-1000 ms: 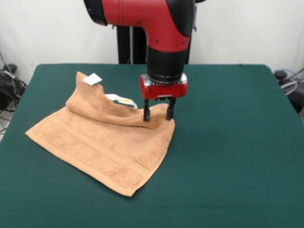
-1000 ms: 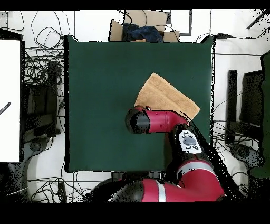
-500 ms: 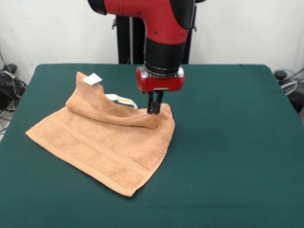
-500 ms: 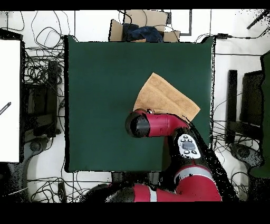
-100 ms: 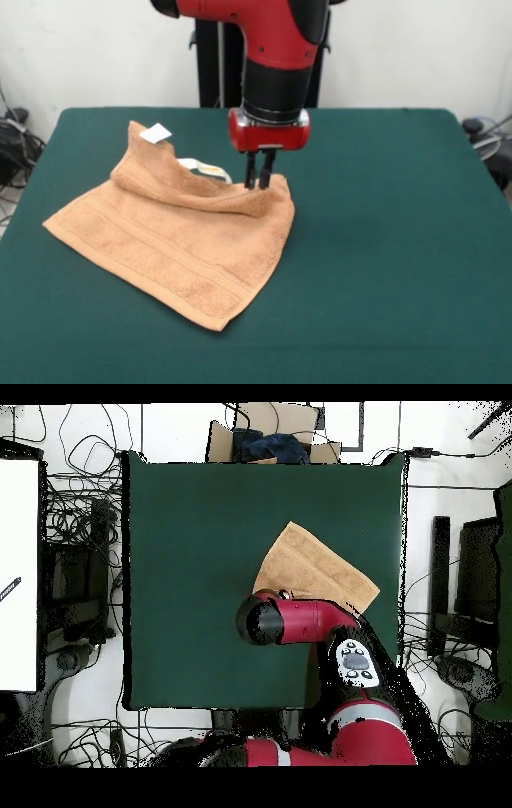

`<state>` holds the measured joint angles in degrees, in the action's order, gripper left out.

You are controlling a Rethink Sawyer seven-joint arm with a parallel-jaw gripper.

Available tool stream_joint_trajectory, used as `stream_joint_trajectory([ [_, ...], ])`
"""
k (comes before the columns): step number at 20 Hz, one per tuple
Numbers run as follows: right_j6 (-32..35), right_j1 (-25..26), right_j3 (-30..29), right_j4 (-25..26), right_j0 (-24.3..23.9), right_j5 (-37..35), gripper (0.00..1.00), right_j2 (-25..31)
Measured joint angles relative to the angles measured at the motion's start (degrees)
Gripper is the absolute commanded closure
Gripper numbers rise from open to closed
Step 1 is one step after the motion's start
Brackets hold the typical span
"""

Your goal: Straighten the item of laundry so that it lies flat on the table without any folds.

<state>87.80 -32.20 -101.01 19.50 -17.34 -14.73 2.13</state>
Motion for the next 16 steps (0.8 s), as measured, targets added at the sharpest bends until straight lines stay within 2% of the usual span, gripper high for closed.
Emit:
stream_joint_trajectory([
  [16,0.0,0.1,-4.4,-2.2,4.5,4.3,0.00,-4.7],
])
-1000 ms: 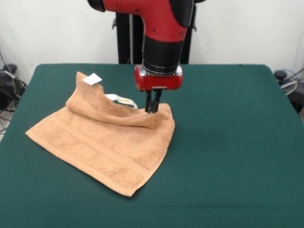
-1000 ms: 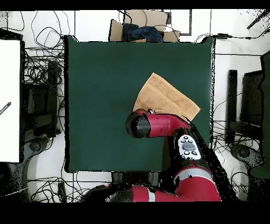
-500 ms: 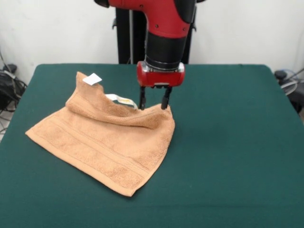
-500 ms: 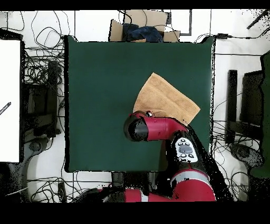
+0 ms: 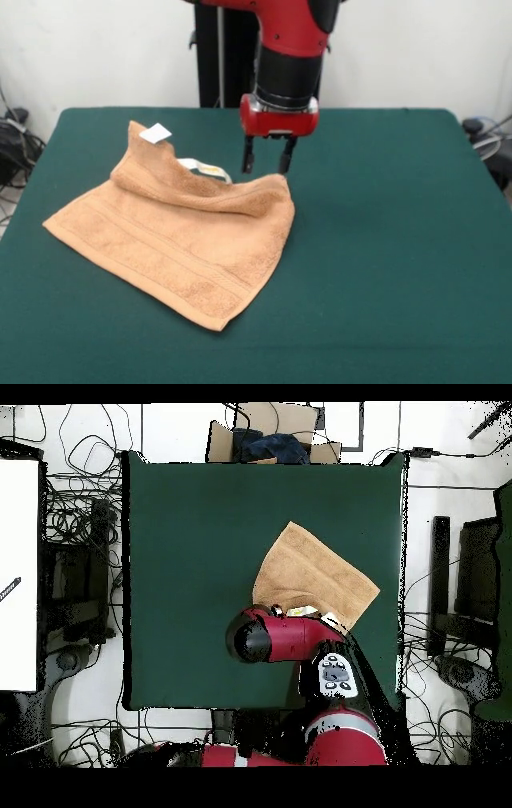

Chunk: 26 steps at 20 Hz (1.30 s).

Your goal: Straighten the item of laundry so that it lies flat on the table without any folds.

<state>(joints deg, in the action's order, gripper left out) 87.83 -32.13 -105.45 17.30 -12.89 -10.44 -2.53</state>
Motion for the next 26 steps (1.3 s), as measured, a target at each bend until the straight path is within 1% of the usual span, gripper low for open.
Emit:
stream_joint_trajectory([
  [6,0.0,3.1,-0.2,-1.1,-0.2,2.7,0.00,-0.4],
  [9,0.0,6.1,0.0,-1.4,-0.7,5.2,0.00,-0.4],
  [10,0.0,8.0,0.0,-1.8,-1.2,7.0,0.00,-0.3],
  [14,0.0,8.1,-0.8,-2.4,-1.6,9.6,0.00,-0.4],
  [20,0.0,8.2,-0.8,-2.5,-1.6,9.7,0.00,-0.4],
  [21,0.0,8.2,-1.0,-2.6,-1.5,9.8,1.00,-0.2],
  [26,0.0,8.2,-1.1,-2.6,-1.5,10.2,1.00,-0.2],
])
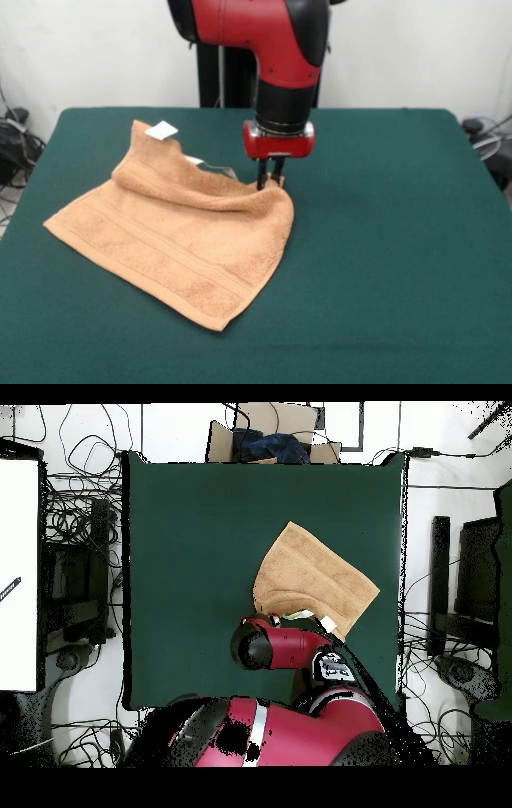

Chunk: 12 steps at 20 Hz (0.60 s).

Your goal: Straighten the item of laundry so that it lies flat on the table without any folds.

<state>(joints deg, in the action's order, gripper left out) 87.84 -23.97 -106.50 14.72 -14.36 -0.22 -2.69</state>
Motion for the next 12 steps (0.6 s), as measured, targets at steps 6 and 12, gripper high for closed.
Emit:
stream_joint_trajectory([
  [6,0.0,0.0,-0.3,-0.3,0.1,0.7,1.00,-0.2],
  [12,0.0,-0.1,-1.2,-2.3,0.3,1.4,1.00,-0.4],
])
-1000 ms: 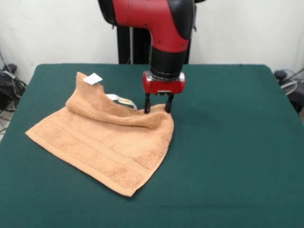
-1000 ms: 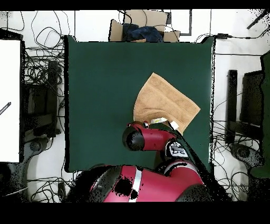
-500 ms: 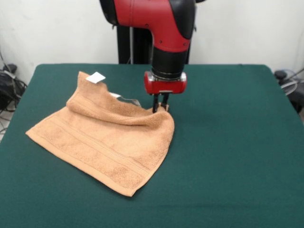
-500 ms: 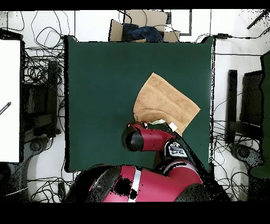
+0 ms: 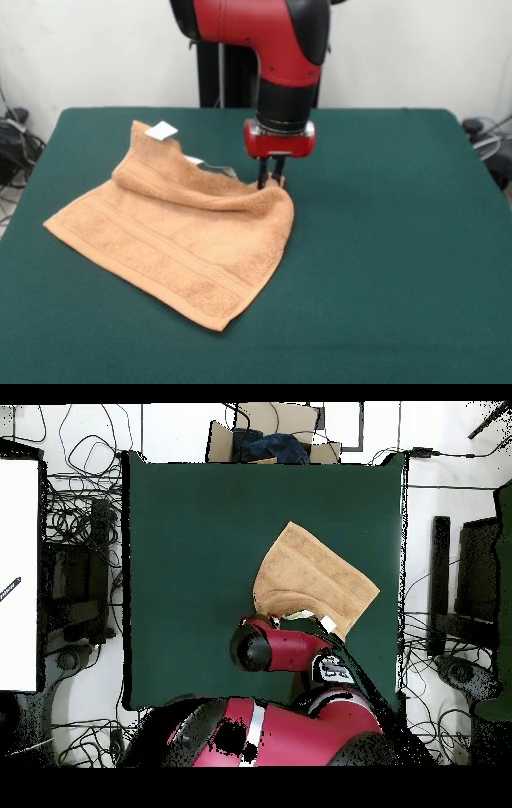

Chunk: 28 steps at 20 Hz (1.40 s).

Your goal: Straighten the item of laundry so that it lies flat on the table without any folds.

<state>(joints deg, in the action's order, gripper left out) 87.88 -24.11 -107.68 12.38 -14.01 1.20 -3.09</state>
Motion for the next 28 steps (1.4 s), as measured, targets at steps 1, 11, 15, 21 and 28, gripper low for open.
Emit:
stream_joint_trajectory([
  [1,0.2,-0.2,-0.6,-0.9,0.1,0.1,1.00,0.0],
  [11,3.9,-4.7,-9.2,-11.8,5.3,0.1,1.00,0.0],
  [15,5.1,-5.8,-11.7,-14.3,6.5,0.1,1.00,0.1],
  [21,5.9,-6.1,-14.0,-15.5,6.1,0.1,0.00,1.5],
  [28,5.9,-6.1,-15.0,-15.6,5.6,0.1,0.00,3.2],
])
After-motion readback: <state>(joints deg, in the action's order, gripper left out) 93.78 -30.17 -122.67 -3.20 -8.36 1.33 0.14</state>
